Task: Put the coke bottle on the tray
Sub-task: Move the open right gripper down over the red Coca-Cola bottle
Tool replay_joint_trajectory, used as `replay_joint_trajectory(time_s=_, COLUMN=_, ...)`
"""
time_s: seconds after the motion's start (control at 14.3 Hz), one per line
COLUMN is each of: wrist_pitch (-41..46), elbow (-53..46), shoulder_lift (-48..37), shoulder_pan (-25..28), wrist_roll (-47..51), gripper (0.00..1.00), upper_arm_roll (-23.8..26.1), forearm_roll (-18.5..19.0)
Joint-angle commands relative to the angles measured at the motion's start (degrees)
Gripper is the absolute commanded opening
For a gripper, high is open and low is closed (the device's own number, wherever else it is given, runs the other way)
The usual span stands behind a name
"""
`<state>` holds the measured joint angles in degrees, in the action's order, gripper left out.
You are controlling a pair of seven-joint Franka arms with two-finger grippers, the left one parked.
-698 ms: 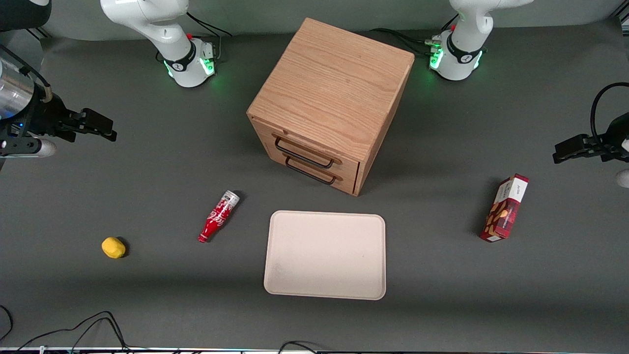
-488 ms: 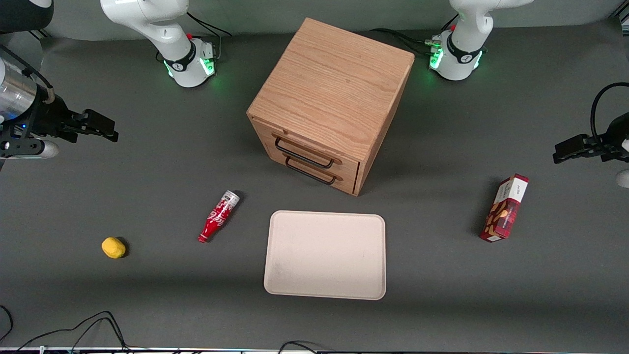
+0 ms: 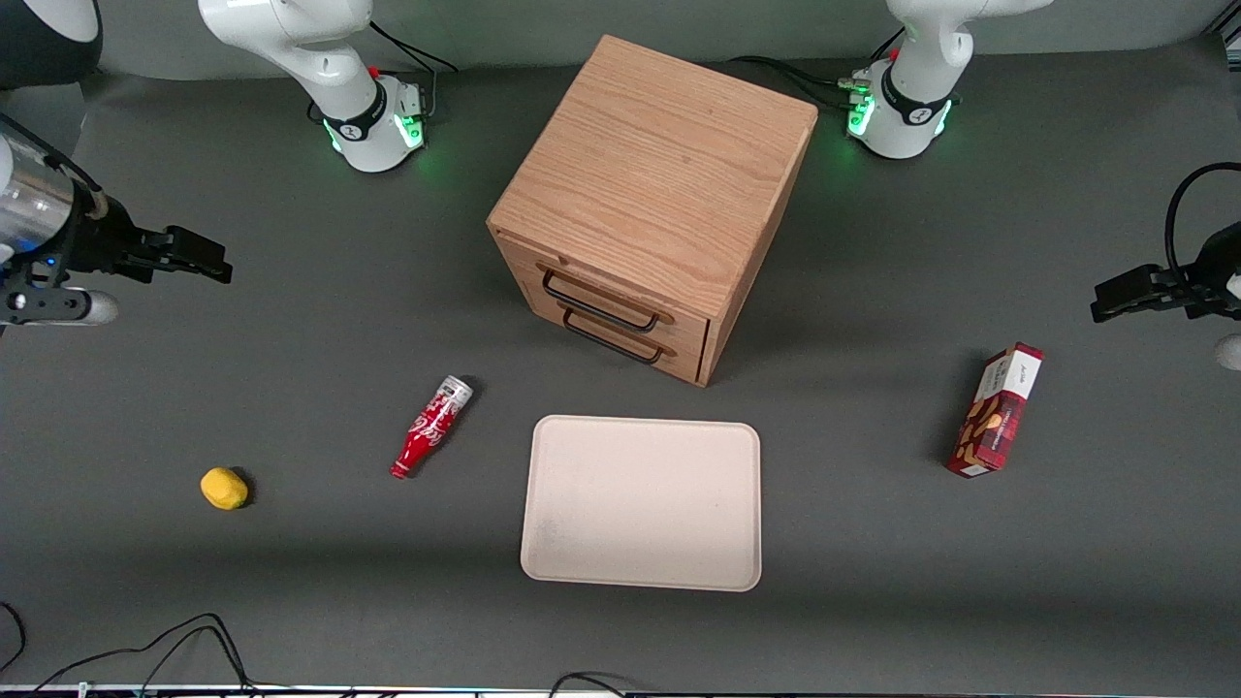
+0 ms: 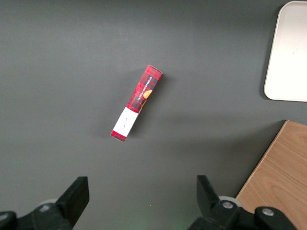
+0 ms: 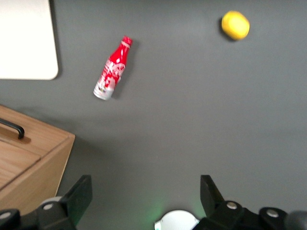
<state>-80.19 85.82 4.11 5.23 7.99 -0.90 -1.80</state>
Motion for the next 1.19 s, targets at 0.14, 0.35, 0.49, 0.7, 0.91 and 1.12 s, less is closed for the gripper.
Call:
replay_joint_trajectory(time_s=0.14, wrist_pitch=-5.03, elbow=4.94, shoulder_lift=2.04, shoulder_pan=0.13, wrist_roll=4.04, gripper=1.00, upper_arm_roll=0.81, forearm_roll=-1.71)
replay_joint_trajectory(time_s=0.35, wrist_pitch=-16.19, elbow=14.17, shoulder_lift=1.69, shoulder_pan=-0.40, wrist_roll=9.56, gripper=1.00, upper_arm_roll=3.36, forearm_roll=-1.80)
replay_joint_trajectory(time_s=0.49, wrist_pitch=-24.36, elbow=19.35, shoulder_lift=2.30, shoulder_pan=0.04, wrist_roll=18.85, gripper=1.00, upper_arm_roll=3.45, forearm_roll=-1.89)
replay_joint_trajectory(time_s=0.7, wrist_pitch=-39.65, elbow=27.71, shoulder_lift=4.05, shoulder_pan=0.04, wrist_roll=27.58, gripper=1.00, upper_arm_roll=5.38, forearm_roll=-1.80)
replay_joint_trajectory(time_s=0.91, wrist_pitch=-49.34, elbow=31.15, shoulder_lift=8.26, shoulder_pan=0.13, wrist_roll=33.47, gripper=1.00, upper_arm_roll=7.31, forearm_roll=-1.10)
replay_joint_trajectory(time_s=1.12, wrist_pitch=-58.74, elbow=34.49, shoulder_lift=11.17, shoulder_pan=0.13, wrist_roll=36.56, gripper=1.00, upper_arm_roll=8.54, forearm_roll=-0.84)
